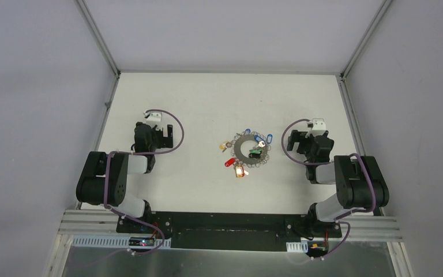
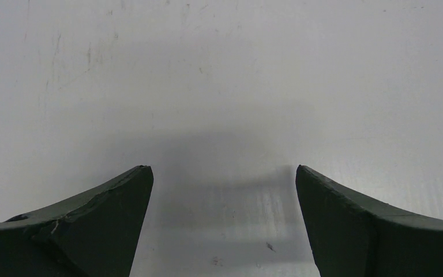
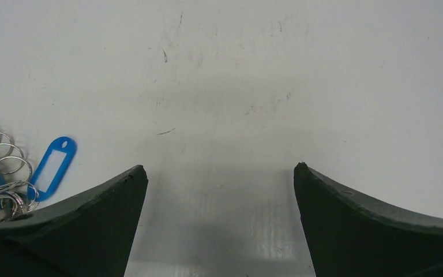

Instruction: Put the keys on the keyring

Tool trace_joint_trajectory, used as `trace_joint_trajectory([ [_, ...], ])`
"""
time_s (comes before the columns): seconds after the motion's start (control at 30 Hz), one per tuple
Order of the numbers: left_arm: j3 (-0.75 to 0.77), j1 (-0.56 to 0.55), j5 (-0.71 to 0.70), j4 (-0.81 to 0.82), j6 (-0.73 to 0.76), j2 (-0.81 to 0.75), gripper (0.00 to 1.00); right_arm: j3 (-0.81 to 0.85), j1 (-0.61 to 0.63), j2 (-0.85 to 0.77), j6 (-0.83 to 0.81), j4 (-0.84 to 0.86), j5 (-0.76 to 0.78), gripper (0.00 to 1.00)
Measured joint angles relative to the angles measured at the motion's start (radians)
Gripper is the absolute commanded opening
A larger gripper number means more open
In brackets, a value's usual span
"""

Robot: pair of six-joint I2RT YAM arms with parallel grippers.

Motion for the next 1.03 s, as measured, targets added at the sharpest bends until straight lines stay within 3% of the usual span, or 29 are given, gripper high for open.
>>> trace_joint_trajectory([
  [0.3,0.0,-0.001,0.014,0.045,0.002,0.001,0.99,0.082,0.0,0.022,0.008,-0.034,0.005,1.0],
  [1.03,0.0,-0.001,0.014,0.056,0.002,0.002,0.99,0.085,-0.001,0.023,0.023,-0.046,0.042,1.0],
])
